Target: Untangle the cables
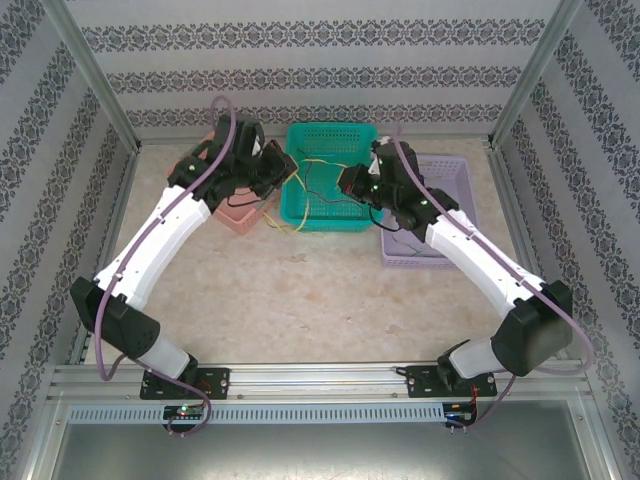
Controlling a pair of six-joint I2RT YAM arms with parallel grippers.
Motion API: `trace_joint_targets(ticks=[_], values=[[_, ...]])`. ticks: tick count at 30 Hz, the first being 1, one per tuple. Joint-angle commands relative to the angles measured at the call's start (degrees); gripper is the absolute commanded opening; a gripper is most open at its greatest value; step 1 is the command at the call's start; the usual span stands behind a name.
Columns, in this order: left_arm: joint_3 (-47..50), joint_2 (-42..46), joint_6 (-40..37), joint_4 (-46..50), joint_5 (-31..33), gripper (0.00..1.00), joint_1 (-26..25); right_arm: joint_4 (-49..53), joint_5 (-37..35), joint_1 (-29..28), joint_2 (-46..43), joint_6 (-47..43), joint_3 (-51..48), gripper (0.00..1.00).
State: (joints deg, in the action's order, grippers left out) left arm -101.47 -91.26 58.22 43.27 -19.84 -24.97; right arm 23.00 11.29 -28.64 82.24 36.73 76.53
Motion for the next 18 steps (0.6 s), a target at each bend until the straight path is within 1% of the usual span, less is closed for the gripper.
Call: trace_joint_targets(ticks=[1,2,4,6,7,9,10,11,13,15,16,17,18], values=[[-6.5,-3.6,-17.9,15.4,-3.8,0.00,0.3,27.1,-5.2,-0.5,1.1,-35.1,2.1,0.00],[-8.1,-4.4,-20.3,17.8,-3.5,0.00,0.3,28.9,-8.9,-0.8,1.3,-39.9,1.9,0.00],[-10.7,-5.8,-23.9,21.9,-1.7,0.00,0.3,29.5,-19.3,-1.8,1.4,-49.0,0.5,0.00],[-11.0,-6.0,-25.8,23.4,0.0,0.00,0.3,28.0,-28.4,-2.2,2.0,-55.3,-0.2,0.00],[-11.0,-6.0,-26.5,23.7,0.8,0.00,0.3,26.4,-34.0,-2.4,2.5,-57.0,-0.2,0.00],[-11.0,-6.3,-26.8,23.9,0.9,0.00,0.3,24.0,-39.4,-2.5,3.1,-59.0,0.8,0.00],[-10.7,-6.3,-26.6,23.5,0.4,0.00,0.3,23.1,-39.9,-2.7,2.8,-59.1,1.8,0.04],[-10.2,-6.2,-26.0,22.7,-0.1,0.00,0.3,22.6,-38.7,-3.1,2.1,-58.8,2.5,0.13],[-7.9,-5.4,-23.8,19.9,-0.5,0.00,0.3,22.6,-32.0,-4.4,-1.0,-56.8,3.9,0.33],[-4.7,-4.1,-20.2,15.5,-0.4,0.00,0.3,22.8,-25.5,-5.4,-5.1,-51.6,4.0,0.48],[-2.3,-2.9,-17.0,12.2,-0.4,0.00,0.3,23.1,-20.4,-5.2,-7.5,-47.5,3.6,0.52],[0.3,-1.8,-14.0,8.5,-0.4,0.00,0.3,22.5,-16.0,-4.7,-9.5,-42.6,2.8,0.53],[4.1,-0.4,-10.6,3.3,-0.5,0.00,0.3,20.9,-10.5,-3.5,-12.0,-35.6,1.5,0.54]])
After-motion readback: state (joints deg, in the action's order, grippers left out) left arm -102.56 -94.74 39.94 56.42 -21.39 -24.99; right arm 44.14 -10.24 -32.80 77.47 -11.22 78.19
